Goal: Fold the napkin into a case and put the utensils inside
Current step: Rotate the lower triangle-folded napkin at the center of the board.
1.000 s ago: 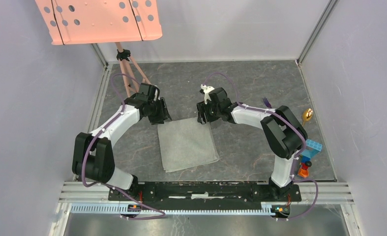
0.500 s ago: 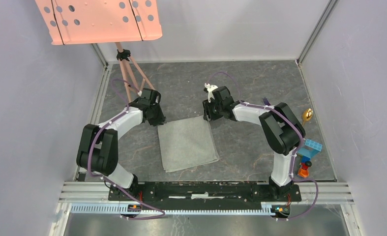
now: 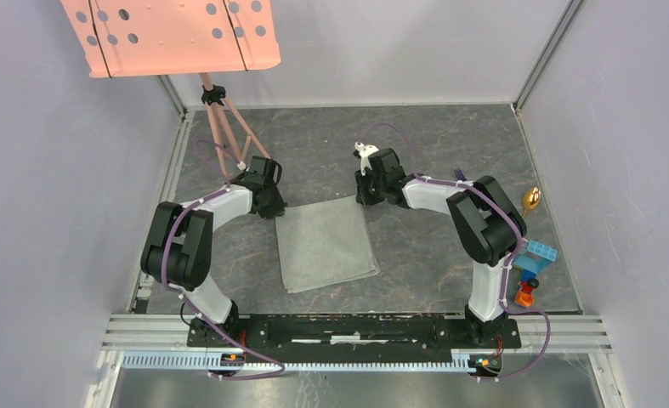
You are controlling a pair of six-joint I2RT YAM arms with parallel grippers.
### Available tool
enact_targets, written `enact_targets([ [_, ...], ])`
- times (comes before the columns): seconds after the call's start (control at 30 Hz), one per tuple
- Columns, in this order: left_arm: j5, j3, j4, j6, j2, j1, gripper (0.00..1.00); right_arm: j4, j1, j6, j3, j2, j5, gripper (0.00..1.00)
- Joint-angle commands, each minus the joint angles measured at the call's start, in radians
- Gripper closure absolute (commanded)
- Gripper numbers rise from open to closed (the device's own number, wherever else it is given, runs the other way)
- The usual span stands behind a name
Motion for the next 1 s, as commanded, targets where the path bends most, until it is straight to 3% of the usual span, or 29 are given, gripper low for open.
enact_targets([
  [0.0,-0.092,-0.023,-0.008,-0.039,-0.011,0.007,0.85,-0.071,-0.027,-0.093,0.013,0.024,0.167,0.78],
  [0.1,-0.013,0.0,-0.043,-0.02,-0.066,0.004,0.84,-0.117,-0.024,-0.118,0.052,-0.008,0.15,0.72],
  [0.17,0.026,-0.001,-0.067,-0.011,-0.124,-0.002,0.81,-0.164,-0.013,-0.115,0.074,-0.062,0.145,0.58],
  [0.27,0.069,-0.028,-0.111,-0.007,-0.234,-0.005,0.69,-0.273,0.014,-0.098,0.09,-0.157,0.145,0.41],
  [0.37,0.185,-0.101,-0.122,-0.029,-0.35,-0.014,0.56,-0.292,0.048,-0.058,-0.042,-0.28,0.063,0.31],
  [0.47,0.238,-0.191,-0.133,-0.072,-0.444,-0.078,0.5,-0.251,0.07,0.012,-0.231,-0.411,-0.057,0.29],
  [0.7,0.132,-0.377,-0.158,-0.228,-0.63,-0.333,0.48,-0.174,0.15,0.11,-0.473,-0.586,-0.129,0.26],
  [0.97,0.132,-0.431,-0.173,-0.259,-0.726,-0.363,0.47,-0.146,0.173,0.107,-0.577,-0.598,-0.108,0.39],
])
